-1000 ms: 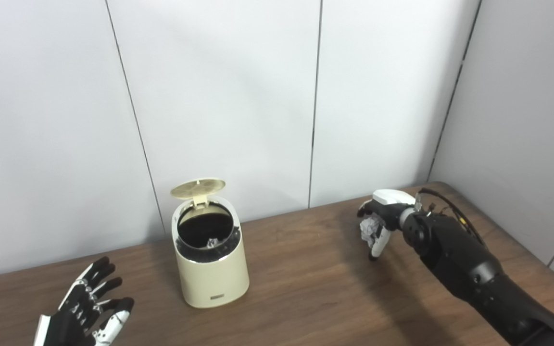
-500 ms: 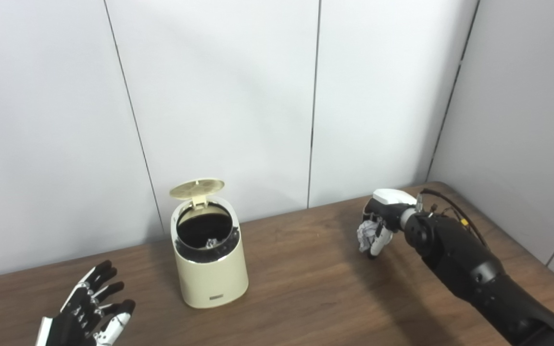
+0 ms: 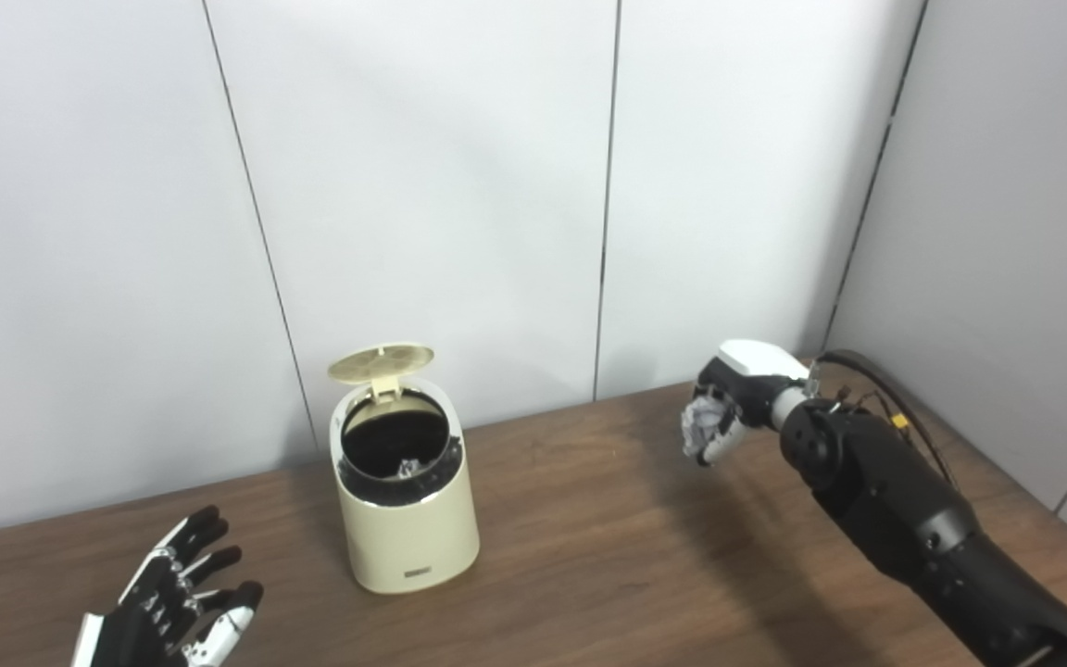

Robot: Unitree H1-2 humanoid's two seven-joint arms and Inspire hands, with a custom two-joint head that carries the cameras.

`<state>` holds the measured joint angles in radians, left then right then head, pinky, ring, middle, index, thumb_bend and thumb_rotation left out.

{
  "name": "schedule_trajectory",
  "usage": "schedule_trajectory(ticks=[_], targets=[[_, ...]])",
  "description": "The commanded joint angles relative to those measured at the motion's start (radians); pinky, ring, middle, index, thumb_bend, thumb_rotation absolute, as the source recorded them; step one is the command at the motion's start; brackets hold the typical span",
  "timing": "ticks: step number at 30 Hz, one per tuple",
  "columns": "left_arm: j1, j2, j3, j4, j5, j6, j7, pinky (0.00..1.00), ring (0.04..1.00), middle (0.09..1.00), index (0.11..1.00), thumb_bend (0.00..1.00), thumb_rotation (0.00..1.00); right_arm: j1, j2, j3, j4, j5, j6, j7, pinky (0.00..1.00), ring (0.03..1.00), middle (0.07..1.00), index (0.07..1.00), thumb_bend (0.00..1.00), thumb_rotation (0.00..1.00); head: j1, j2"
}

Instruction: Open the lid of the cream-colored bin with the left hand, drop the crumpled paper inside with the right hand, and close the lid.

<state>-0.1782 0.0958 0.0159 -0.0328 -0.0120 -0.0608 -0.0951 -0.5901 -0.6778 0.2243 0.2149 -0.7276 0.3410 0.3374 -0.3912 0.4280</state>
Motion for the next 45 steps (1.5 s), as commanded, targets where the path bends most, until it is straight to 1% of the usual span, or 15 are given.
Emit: schedule_trajectory(ticks=[1, 5, 11, 15, 19, 25, 28, 29, 30, 31, 32, 34, 38, 43, 45], targets=[[-0.022, 0.006, 0.001, -0.03, 0.001, -0.013, 0.004, 0.63, 0.789, 0.857, 0.892, 0.54, 0.17, -0.042, -0.046, -0.027, -0.069, 0.001, -0.027, -0.019, 0.37, 0.418, 0.491, 0.484, 0.5, 0.0, -0.001, 0.001], [-0.024, 0.006, -0.003, -0.026, 0.001, -0.015, 0.001, 0.63, 0.788, 0.854, 0.89, 0.52, 0.13, -0.051, -0.056, -0.03, -0.164, 0.002, -0.018, 0.027, 0.38, 0.417, 0.489, 0.487, 0.5, 0.0, 0.019, 0.001], [-0.027, -0.001, -0.011, -0.009, 0.016, -0.025, 0.007, 0.64, 0.783, 0.852, 0.888, 0.52, 0.13, -0.07, -0.037, -0.037, -0.296, -0.012, 0.054, 0.104, 0.37, 0.422, 0.508, 0.494, 0.5, 0.0, 0.05, -0.009], [-0.029, -0.01, -0.012, 0.004, 0.011, -0.03, 0.009, 0.65, 0.791, 0.857, 0.892, 0.53, 0.12, -0.081, -0.018, -0.031, -0.345, -0.022, 0.061, 0.114, 0.34, 0.427, 0.508, 0.483, 0.5, 0.0, 0.07, -0.015], [-0.034, -0.017, -0.016, 0.031, 0.017, -0.059, 0.012, 0.65, 0.79, 0.855, 0.892, 0.54, 0.14, -0.091, 0.014, -0.035, -0.376, -0.011, 0.053, 0.114, 0.35, 0.428, 0.51, 0.476, 0.5, 0.0, 0.089, -0.023], [-0.039, -0.029, -0.023, 0.052, 0.033, -0.084, 0.023, 0.64, 0.783, 0.851, 0.885, 0.57, 0.17, -0.108, 0.086, -0.028, -0.416, -0.018, 0.049, 0.103, 0.39, 0.426, 0.504, 0.476, 0.5, 0.0, 0.128, -0.03], [-0.039, -0.037, -0.026, 0.056, 0.038, -0.088, 0.031, 0.65, 0.779, 0.847, 0.881, 0.57, 0.18, -0.115, 0.123, -0.024, -0.423, -0.021, 0.045, 0.097, 0.38, 0.424, 0.501, 0.481, 0.5, 0.0, 0.152, -0.032], [-0.039, -0.039, -0.028, 0.058, 0.041, -0.09, 0.033, 0.65, 0.777, 0.844, 0.88, 0.57, 0.17, -0.12, 0.135, -0.021, -0.42, -0.025, 0.044, 0.095, 0.39, 0.425, 0.497, 0.483, 0.5, 0.0, 0.157, -0.033], [-0.039, -0.041, -0.029, 0.059, 0.044, -0.091, 0.034, 0.66, 0.775, 0.84, 0.878, 0.58, 0.17, -0.122, 0.143, -0.02, -0.417, -0.028, 0.042, 0.093, 0.43, 0.438, 0.491, 0.481, 0.5, 0.0, 0.161, -0.033], [-0.039, -0.044, -0.031, 0.061, 0.047, -0.094, 0.035, 0.66, 0.775, 0.838, 0.878, 0.58, 0.17, -0.13, 0.157, -0.013, -0.416, -0.035, 0.036, 0.09, 0.45, 0.442, 0.489, 0.48, 0.5, 0.0, 0.17, -0.034], [-0.039, -0.047, -0.032, 0.063, 0.049, -0.094, 0.036, 0.67, 0.776, 0.837, 0.877, 0.58, 0.17, -0.136, 0.171, -0.009, -0.416, -0.037, 0.026, 0.084, 0.5, 0.458, 0.486, 0.475, 0.51, 0.0, 0.177, -0.034], [-0.039, -0.052, -0.033, 0.066, 0.048, -0.094, 0.038, 0.68, 0.78, 0.837, 0.876, 0.59, 0.17, -0.143, 0.198, -0.005, -0.42, -0.042, 0.02, 0.071, 0.45, 0.444, 0.491, 0.475, 0.52, 0.0, 0.188, -0.035], [-0.039, -0.063, -0.039, 0.072, 0.053, -0.097, 0.047, 0.7, 0.79, 0.839, 0.879, 0.59, 0.15, -0.146, 0.257, 0.0, -0.419, -0.069, 0.036, 0.034, 0.37, 0.418, 0.506, 0.479, 0.52, 0.0, 0.214, -0.037], [-0.043, -0.073, -0.047, 0.084, 0.062, -0.106, 0.054, 0.7, 0.797, 0.84, 0.879, 0.61, 0.18, -0.15, 0.322, -0.01, -0.405, -0.065, 0.053, 0.011, 0.36, 0.406, 0.501, 0.49, 0.52, 0.0, 0.243, -0.037], [-0.045, -0.076, -0.049, 0.087, 0.063, -0.11, 0.056, 0.71, 0.799, 0.841, 0.882, 0.61, 0.18, -0.155, 0.342, -0.003, -0.393, -0.074, 0.049, 0.003, 0.34, 0.397, 0.492, 0.496, 0.52, 0.0, 0.251, -0.037]])
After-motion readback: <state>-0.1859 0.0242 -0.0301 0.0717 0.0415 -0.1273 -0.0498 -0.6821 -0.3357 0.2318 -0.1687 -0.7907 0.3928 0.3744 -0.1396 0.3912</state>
